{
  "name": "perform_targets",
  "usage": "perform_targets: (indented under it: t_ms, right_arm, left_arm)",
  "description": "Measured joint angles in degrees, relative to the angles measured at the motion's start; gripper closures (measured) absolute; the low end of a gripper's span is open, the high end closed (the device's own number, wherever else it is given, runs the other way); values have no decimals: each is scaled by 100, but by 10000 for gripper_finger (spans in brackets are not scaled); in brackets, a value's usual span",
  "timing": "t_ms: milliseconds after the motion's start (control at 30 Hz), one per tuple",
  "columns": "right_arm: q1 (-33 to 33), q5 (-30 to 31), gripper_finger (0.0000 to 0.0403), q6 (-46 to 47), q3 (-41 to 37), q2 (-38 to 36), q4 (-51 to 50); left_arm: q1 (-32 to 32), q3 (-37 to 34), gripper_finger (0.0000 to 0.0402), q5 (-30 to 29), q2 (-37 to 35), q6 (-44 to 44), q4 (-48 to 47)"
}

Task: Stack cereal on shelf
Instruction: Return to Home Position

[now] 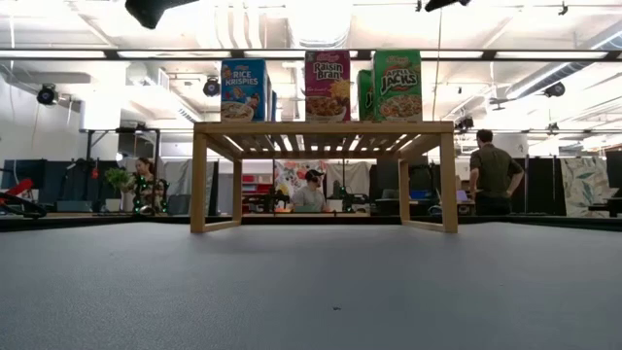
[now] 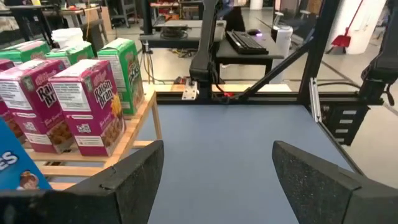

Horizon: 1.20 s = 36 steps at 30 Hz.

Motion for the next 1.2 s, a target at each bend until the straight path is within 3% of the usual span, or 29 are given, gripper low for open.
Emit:
perform_targets:
  t_ms: [200,367,567,933,1200]
  right_arm:
    - [195,2,182,336,-2308,-1452,2013]
    - [272,3,182,449,-3654,-2310,3307]
    - [272,-9,182,614,-4779,-3046,4171]
    - [272,-295,182,963,-6895,-3904,6085]
    - [270,-297,182,1054,-7540,-4440,6495]
  left_arm:
    - [-2,167,118,-3,-90,73,-245]
    - [-1,167,118,-206,-371,264,-345]
    - [0,43,118,-312,-904,499,-438]
    - [0,-1142,118,-585,-1819,505,375]
    - [0,-1751,118,-595,-2479,358,512]
